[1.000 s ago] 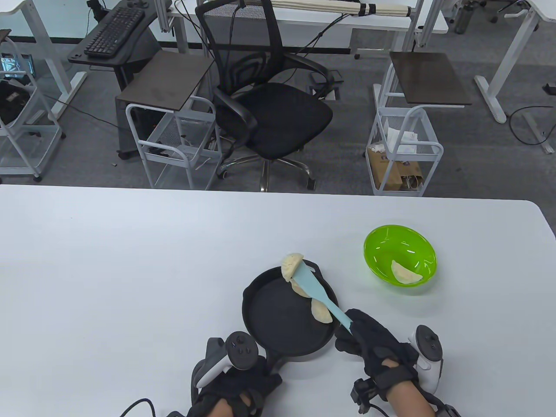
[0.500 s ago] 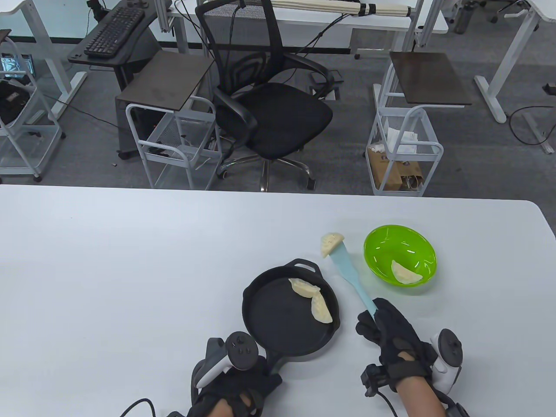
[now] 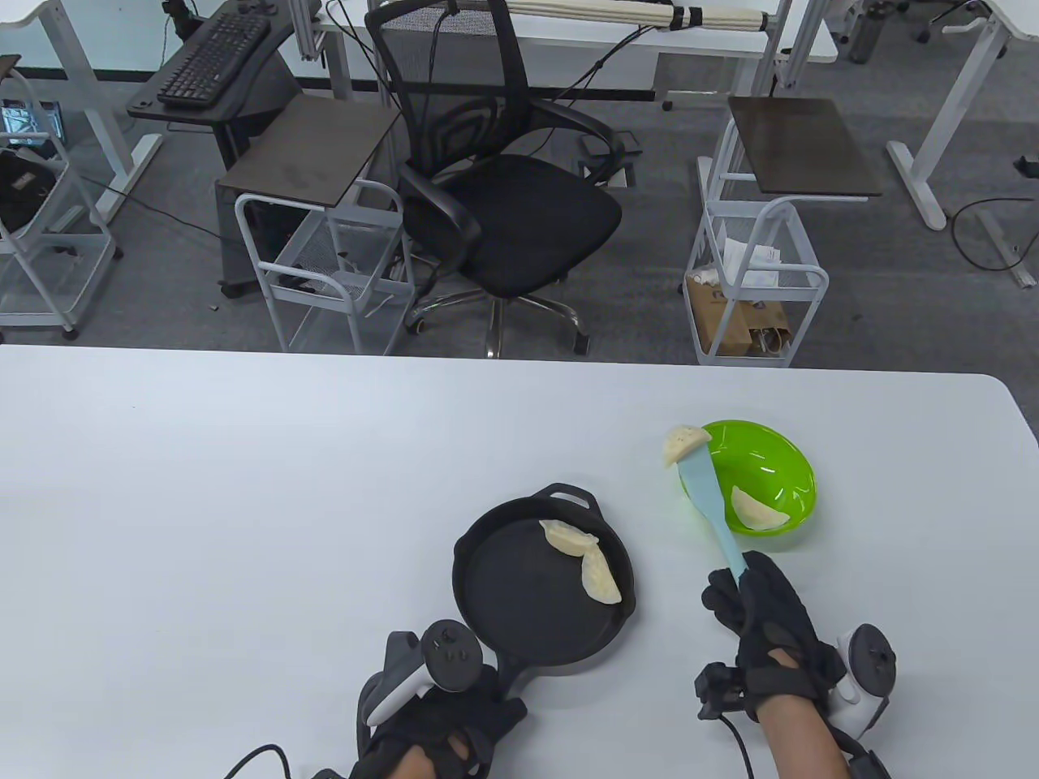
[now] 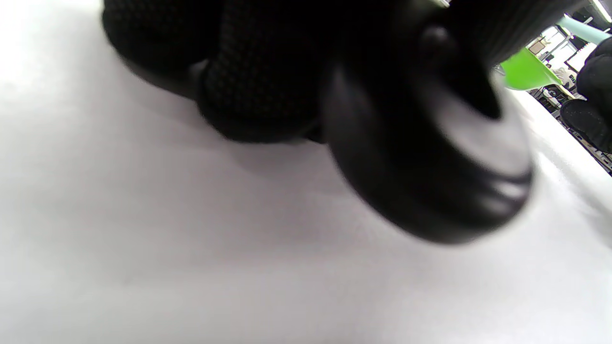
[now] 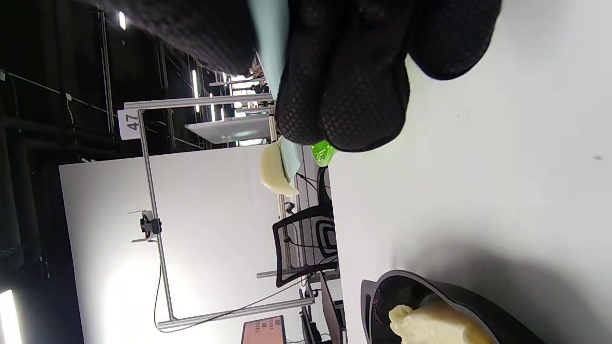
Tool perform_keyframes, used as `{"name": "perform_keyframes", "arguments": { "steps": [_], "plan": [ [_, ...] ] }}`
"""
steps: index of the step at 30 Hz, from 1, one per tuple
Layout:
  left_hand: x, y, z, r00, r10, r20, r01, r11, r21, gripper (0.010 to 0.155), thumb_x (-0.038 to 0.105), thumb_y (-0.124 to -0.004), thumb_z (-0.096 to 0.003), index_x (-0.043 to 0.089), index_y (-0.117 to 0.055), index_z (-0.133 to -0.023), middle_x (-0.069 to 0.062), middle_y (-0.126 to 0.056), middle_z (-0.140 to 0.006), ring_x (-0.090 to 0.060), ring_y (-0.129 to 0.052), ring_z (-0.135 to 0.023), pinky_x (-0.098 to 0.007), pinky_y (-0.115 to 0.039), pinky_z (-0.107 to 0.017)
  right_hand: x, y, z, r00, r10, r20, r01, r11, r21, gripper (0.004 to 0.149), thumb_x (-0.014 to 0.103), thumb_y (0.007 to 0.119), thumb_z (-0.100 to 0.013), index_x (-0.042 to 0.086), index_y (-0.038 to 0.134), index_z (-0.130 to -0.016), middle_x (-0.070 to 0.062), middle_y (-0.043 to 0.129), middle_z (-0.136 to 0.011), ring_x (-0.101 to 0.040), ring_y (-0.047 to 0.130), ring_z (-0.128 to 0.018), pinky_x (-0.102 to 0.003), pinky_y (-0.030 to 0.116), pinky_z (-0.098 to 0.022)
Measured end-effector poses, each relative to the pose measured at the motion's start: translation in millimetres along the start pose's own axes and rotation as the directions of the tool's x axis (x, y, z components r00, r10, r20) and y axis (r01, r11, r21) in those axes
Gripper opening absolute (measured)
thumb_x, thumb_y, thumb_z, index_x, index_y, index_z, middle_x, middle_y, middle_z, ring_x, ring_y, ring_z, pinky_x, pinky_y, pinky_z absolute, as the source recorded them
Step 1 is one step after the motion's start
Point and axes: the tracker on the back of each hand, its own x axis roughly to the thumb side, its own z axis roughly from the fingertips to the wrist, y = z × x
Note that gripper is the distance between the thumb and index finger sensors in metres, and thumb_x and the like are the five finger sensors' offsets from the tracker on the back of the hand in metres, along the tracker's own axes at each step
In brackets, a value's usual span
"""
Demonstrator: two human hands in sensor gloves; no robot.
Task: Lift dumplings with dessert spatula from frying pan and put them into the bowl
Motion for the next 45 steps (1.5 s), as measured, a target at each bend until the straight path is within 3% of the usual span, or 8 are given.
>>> {"name": "perform_keyframes", "arguments": {
  "steps": [21,31,36,45],
  "plan": [
    [0,-1,0,1.000,-0.006,0.003,0.006,1.000,0.001,0.071,0.066,-0.072,-0.0456,0.019,-0.064,-0.099,0.009,-0.105,-0.059,-0.017,-0.102,-0.039,-0.046,-0.081,-0.043,-1,-8,-3,1.000,0.021,-0.002,-0.021,0.999,-0.048,0.059,0.031,0.072,-0.058,0.005,0.049,-0.106,-0.021,0.076,-0.094,-0.047,0.085,-0.075,-0.066,0.057,-0.067],
    [0,-1,0,1.000,-0.007,0.003,0.007,1.000,-0.001,0.072,0.066,-0.072,-0.0457,0.019,-0.064,-0.099,0.010,-0.104,-0.059,-0.017,-0.102,-0.039,-0.046,-0.081,-0.043,7,-4,-2,0.992,0.113,0.054,-0.112,0.994,-0.008,0.061,0.036,0.076,-0.059,0.014,0.048,-0.109,-0.024,0.064,-0.102,-0.050,0.076,-0.084,-0.067,0.053,-0.069],
    [0,-1,0,1.000,-0.006,0.003,0.006,1.000,0.000,0.071,0.066,-0.072,-0.0456,0.019,-0.064,-0.099,0.009,-0.105,-0.059,-0.017,-0.102,-0.039,-0.046,-0.081,-0.043,13,-3,0,0.976,0.191,0.105,-0.188,0.982,-0.037,0.059,0.034,0.076,-0.058,0.018,0.051,-0.109,-0.025,0.061,-0.104,-0.051,0.072,-0.087,-0.068,0.052,-0.069],
    [0,-1,0,1.000,-0.007,0.002,0.007,1.000,-0.001,0.072,0.066,-0.072,-0.0456,0.019,-0.064,-0.099,0.009,-0.105,-0.059,-0.017,-0.102,-0.039,-0.046,-0.081,-0.043,17,-4,4,0.971,0.188,0.148,-0.174,0.979,-0.105,0.058,0.032,0.074,-0.058,0.017,0.052,-0.109,-0.025,0.062,-0.103,-0.051,0.073,-0.087,-0.068,0.052,-0.069]
  ]
}}
